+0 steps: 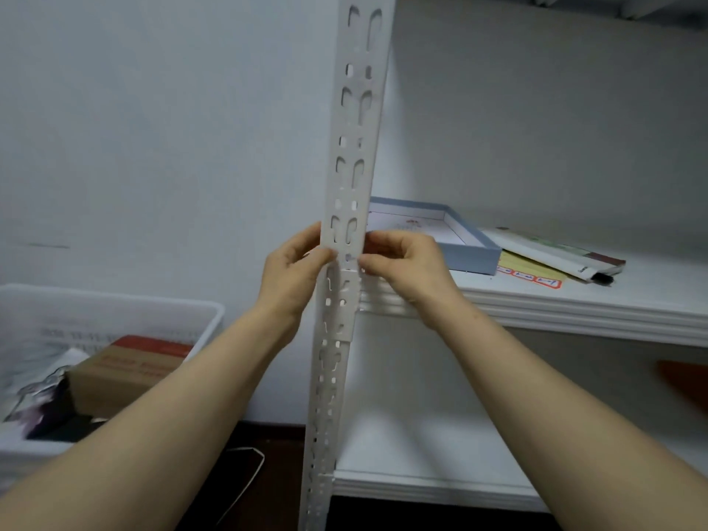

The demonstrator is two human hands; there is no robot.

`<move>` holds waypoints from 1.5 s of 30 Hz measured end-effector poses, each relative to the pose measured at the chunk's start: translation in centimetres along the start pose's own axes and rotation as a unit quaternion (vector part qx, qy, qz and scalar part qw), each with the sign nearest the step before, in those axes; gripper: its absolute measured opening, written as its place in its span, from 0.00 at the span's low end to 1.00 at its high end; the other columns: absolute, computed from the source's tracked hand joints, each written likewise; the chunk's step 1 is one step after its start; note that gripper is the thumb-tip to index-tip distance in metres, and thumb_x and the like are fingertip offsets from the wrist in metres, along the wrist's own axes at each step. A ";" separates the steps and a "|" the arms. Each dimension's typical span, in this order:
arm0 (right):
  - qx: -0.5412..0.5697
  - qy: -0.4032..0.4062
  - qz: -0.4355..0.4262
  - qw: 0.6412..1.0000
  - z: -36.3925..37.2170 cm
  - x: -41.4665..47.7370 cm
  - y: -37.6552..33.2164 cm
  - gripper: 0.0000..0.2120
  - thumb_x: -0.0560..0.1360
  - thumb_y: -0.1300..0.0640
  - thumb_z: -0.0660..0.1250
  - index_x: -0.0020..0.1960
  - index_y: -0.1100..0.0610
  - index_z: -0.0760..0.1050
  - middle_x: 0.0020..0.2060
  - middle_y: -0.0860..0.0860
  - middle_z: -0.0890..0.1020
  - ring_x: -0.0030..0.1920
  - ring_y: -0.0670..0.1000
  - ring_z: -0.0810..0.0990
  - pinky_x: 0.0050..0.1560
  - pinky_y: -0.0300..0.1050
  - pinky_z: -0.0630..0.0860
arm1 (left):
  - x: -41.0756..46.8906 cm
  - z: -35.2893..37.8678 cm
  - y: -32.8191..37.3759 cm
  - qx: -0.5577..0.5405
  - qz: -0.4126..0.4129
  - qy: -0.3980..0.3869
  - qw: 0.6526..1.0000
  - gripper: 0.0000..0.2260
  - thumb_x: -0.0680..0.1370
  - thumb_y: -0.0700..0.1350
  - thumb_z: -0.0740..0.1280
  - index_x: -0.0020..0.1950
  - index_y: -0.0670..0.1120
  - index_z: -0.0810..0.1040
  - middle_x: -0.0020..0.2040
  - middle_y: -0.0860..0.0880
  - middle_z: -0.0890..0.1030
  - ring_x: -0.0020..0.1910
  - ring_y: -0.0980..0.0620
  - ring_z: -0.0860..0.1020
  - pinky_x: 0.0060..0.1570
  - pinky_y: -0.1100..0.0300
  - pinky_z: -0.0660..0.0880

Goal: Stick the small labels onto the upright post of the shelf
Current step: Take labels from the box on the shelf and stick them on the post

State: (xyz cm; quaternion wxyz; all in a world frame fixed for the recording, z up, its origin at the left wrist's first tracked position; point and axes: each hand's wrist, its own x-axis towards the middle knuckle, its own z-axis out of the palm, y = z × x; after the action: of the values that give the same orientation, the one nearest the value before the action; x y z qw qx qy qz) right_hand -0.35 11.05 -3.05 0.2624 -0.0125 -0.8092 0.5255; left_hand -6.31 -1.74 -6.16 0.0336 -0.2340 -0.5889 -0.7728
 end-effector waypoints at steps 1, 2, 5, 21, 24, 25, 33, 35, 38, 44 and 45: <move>-0.001 -0.003 -0.001 1.000 0.1 0.0 0.0 0.14 0.70 0.68 0.69 0.54 0.59 0.80 0.46 0.55 0.84 0.46 0.50 0.82 0.56 0.47 0.78 | 0.2 0.0 -0.1 -0.013 -0.015 0.007 1.000 0.11 0.77 0.37 0.63 0.54 0.47 0.82 0.49 0.51 0.85 0.49 0.55 0.82 0.53 0.60 0.76; -0.008 -0.004 -0.005 1.000 0.3 0.1 0.0 0.14 0.70 0.67 0.69 0.54 0.58 0.80 0.46 0.56 0.84 0.42 0.50 0.80 0.54 0.47 0.78 | 0.4 0.1 -0.1 -0.026 -0.030 0.003 0.999 0.09 0.79 0.42 0.63 0.51 0.48 0.83 0.47 0.51 0.85 0.46 0.55 0.82 0.51 0.60 0.76; -0.048 0.003 -0.016 0.999 0.9 0.5 -0.3 0.13 0.68 0.66 0.70 0.50 0.55 0.81 0.37 0.50 0.84 0.32 0.45 0.74 0.44 0.46 0.76 | 0.9 0.3 -0.7 0.022 -0.025 -0.049 0.998 0.17 0.81 0.56 0.56 0.55 0.50 0.81 0.52 0.52 0.84 0.51 0.57 0.82 0.52 0.63 0.76; -0.135 0.065 -0.050 0.987 2.5 0.9 0.3 0.06 0.64 0.58 0.68 0.41 0.56 0.80 0.28 0.48 0.79 0.29 0.45 0.71 0.36 0.42 0.70 | 1.7 1.0 -2.3 0.029 0.010 -0.055 0.998 0.24 0.81 0.59 0.49 0.65 0.47 0.74 0.59 0.50 0.80 0.57 0.58 0.78 0.60 0.62 0.73; -0.062 0.024 -0.030 0.997 1.6 0.7 0.0 0.07 0.66 0.62 0.67 0.41 0.54 0.81 0.42 0.59 0.84 0.37 0.48 0.74 0.43 0.47 0.76 | 1.7 1.0 -2.4 0.014 0.008 -0.056 0.998 0.24 0.81 0.59 0.50 0.65 0.47 0.74 0.59 0.50 0.80 0.59 0.56 0.78 0.64 0.57 0.72; -0.049 0.009 -0.029 0.998 1.3 0.6 -0.1 0.08 0.67 0.64 0.68 0.41 0.53 0.81 0.44 0.59 0.84 0.38 0.48 0.74 0.43 0.47 0.76 | 1.7 1.0 -2.5 0.011 0.006 -0.054 0.998 0.23 0.81 0.59 0.50 0.66 0.47 0.74 0.60 0.50 0.80 0.59 0.56 0.78 0.64 0.57 0.72; -0.046 0.018 -0.037 0.998 1.6 0.9 0.3 0.08 0.69 0.61 0.73 0.45 0.51 0.80 0.42 0.57 0.84 0.38 0.50 0.74 0.46 0.49 0.76 | 1.6 1.1 -2.3 -0.011 -0.011 -0.058 0.998 0.23 0.82 0.58 0.51 0.66 0.46 0.74 0.59 0.48 0.81 0.58 0.54 0.79 0.63 0.54 0.74; -0.046 -0.007 -0.042 0.998 1.2 0.6 0.2 0.10 0.70 0.65 0.71 0.45 0.50 0.79 0.45 0.63 0.83 0.39 0.50 0.72 0.45 0.47 0.74 | 1.6 1.1 -2.3 -0.005 -0.006 -0.058 0.998 0.23 0.81 0.58 0.50 0.66 0.46 0.74 0.59 0.49 0.81 0.58 0.55 0.79 0.63 0.56 0.73; -0.027 -0.030 -0.041 0.998 0.8 0.3 -0.3 0.12 0.71 0.70 0.65 0.46 0.56 0.81 0.39 0.57 0.82 0.38 0.49 0.73 0.42 0.41 0.73 | 1.5 1.2 -2.3 0.014 0.000 -0.047 0.999 0.23 0.81 0.58 0.50 0.64 0.46 0.75 0.58 0.49 0.81 0.56 0.56 0.79 0.59 0.62 0.74; -0.026 0.062 -0.001 0.998 2.1 0.7 -0.4 0.07 0.69 0.62 0.66 0.35 0.55 0.80 0.27 0.44 0.79 0.29 0.42 0.73 0.35 0.37 0.72 | 1.4 1.2 -2.2 0.010 -0.005 -0.047 0.999 0.23 0.81 0.59 0.50 0.64 0.48 0.74 0.57 0.50 0.81 0.57 0.55 0.78 0.61 0.59 0.73; -0.030 0.071 0.001 0.997 2.2 0.8 -0.3 0.07 0.69 0.62 0.67 0.34 0.55 0.80 0.28 0.45 0.80 0.29 0.43 0.73 0.36 0.39 0.73 | 1.3 1.2 -2.1 0.008 -0.006 -0.046 0.999 0.23 0.81 0.59 0.50 0.65 0.48 0.74 0.57 0.51 0.81 0.58 0.56 0.78 0.61 0.60 0.73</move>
State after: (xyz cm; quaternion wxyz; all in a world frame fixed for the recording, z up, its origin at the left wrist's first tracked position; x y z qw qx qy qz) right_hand -1.92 9.27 -3.11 0.3181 -0.0578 -0.8039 0.4993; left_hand -7.80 0.27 -7.29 0.0037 -0.2655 -0.5973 -0.7568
